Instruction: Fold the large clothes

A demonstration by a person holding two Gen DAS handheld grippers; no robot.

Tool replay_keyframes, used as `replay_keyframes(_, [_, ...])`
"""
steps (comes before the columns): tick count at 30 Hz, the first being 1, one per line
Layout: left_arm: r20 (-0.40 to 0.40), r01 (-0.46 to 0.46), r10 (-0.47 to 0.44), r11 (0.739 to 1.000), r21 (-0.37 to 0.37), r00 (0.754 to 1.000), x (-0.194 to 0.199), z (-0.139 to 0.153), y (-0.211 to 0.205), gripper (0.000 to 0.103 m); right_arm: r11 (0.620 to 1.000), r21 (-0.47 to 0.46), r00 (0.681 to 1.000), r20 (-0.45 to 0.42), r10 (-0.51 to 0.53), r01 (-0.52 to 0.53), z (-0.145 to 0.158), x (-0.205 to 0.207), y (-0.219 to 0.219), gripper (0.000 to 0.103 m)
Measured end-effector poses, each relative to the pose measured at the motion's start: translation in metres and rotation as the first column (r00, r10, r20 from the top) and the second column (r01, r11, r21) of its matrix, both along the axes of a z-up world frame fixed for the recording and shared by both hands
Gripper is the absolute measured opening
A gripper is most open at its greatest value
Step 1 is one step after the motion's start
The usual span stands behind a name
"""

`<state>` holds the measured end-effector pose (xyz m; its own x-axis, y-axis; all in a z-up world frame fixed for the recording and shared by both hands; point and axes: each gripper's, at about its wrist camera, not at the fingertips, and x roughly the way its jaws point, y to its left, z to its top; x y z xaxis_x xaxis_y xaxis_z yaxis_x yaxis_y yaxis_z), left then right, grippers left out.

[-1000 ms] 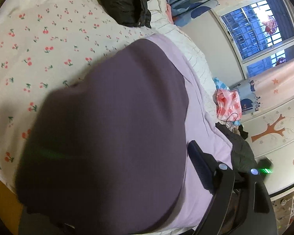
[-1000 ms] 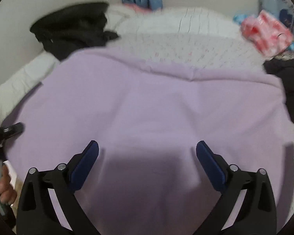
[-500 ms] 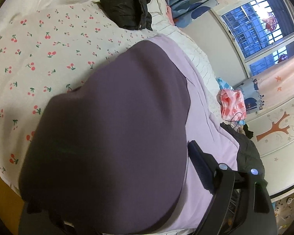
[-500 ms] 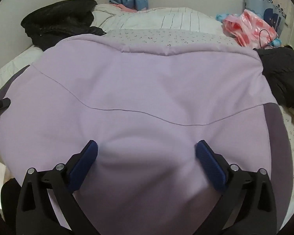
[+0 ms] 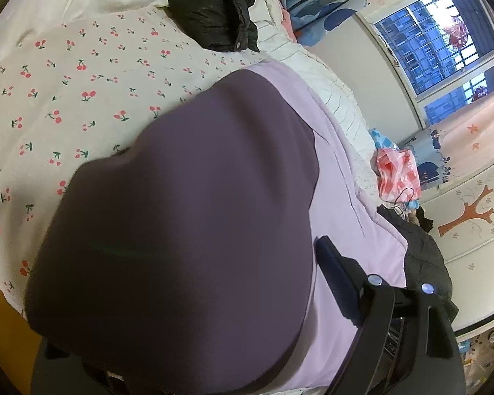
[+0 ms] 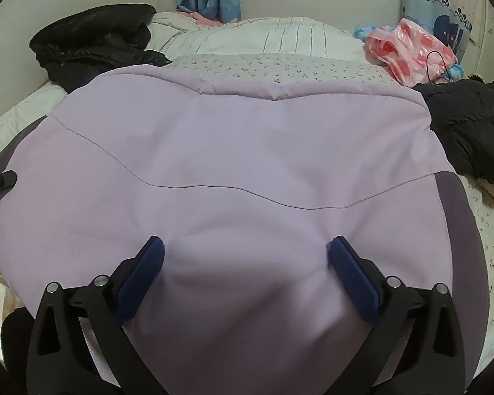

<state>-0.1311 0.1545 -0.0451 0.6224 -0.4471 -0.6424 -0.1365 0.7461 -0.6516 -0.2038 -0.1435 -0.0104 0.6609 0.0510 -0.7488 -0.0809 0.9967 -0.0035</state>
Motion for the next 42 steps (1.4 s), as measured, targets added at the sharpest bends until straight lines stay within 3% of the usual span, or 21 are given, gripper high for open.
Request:
replay_keyframes(4, [-0.002,-0.015,0.015,1.0,0.016,1.0,0.0,0.001,-0.002,0.081,1.0,0.029,1.0,0.025,0.008,-0.009,0.009,-0.007,-0.003,0.097])
replay_keyframes(8, [0.026,-0.027,0.026,0.998,0.051,0.999,0.0,0.006,-0.009,0.081,0.999,-0.033,0.999,0.012,0.031,-0.03,-0.005,-0.002,0.003,0.097])
replay_keyframes(17, [0.07,-0.046,0.039,0.994,0.1,0.997,-0.003,0.022,-0.019,0.062,0.998,-0.043,0.999,0.004,0.034,-0.034,-0.007,0.0,0.003,0.097])
replay_keyframes(22, [0.096,-0.046,0.033,0.989,0.141,0.995,-0.006,0.032,-0.025,0.057,0.998,0.012,0.998,0.004,0.056,-0.056,0.005,-0.008,-0.001,0.097])
replay_keyframes(23, [0.104,-0.046,0.031,0.989,0.143,0.994,-0.006,0.035,-0.027,0.057,0.998,-0.013,0.998,-0.009,0.064,-0.064,-0.002,-0.006,0.002,0.097])
replay_keyframes(30, [0.257,-0.007,-0.047,0.978,0.208,0.965,-0.02,0.082,-0.065,0.049,0.99,-0.115,0.994,-0.074,0.077,-0.085,-0.015,0.008,0.015,0.097])
replay_keyframes(34, [0.34,0.046,-0.132,0.967,0.251,0.931,-0.026,0.113,-0.102,0.045,0.994,-0.055,0.995,-0.048,0.093,-0.096,-0.013,0.004,0.006,0.097])
replay_keyframes(36, [0.373,0.084,-0.177,0.964,0.252,0.911,-0.027,0.129,-0.12,0.043,0.991,0.044,0.991,-0.031,0.128,-0.127,-0.002,-0.002,-0.006,0.097])
replay_keyframes(37, [0.386,0.103,-0.197,0.962,0.252,0.901,-0.026,0.135,-0.129,0.043,0.978,0.151,0.989,-0.002,0.15,-0.147,0.008,-0.008,-0.02,0.097])
replay_keyframes(39, [0.415,0.147,-0.247,0.955,0.257,0.876,-0.027,0.149,-0.151,0.042,0.964,0.234,0.991,0.065,0.117,-0.129,0.024,-0.022,-0.046,0.097])
replay_keyframes(42, [0.457,0.222,-0.335,0.933,0.284,0.824,-0.03,0.167,-0.196,0.042,0.901,0.411,0.981,0.183,0.065,-0.136,0.046,-0.049,-0.103,0.097])
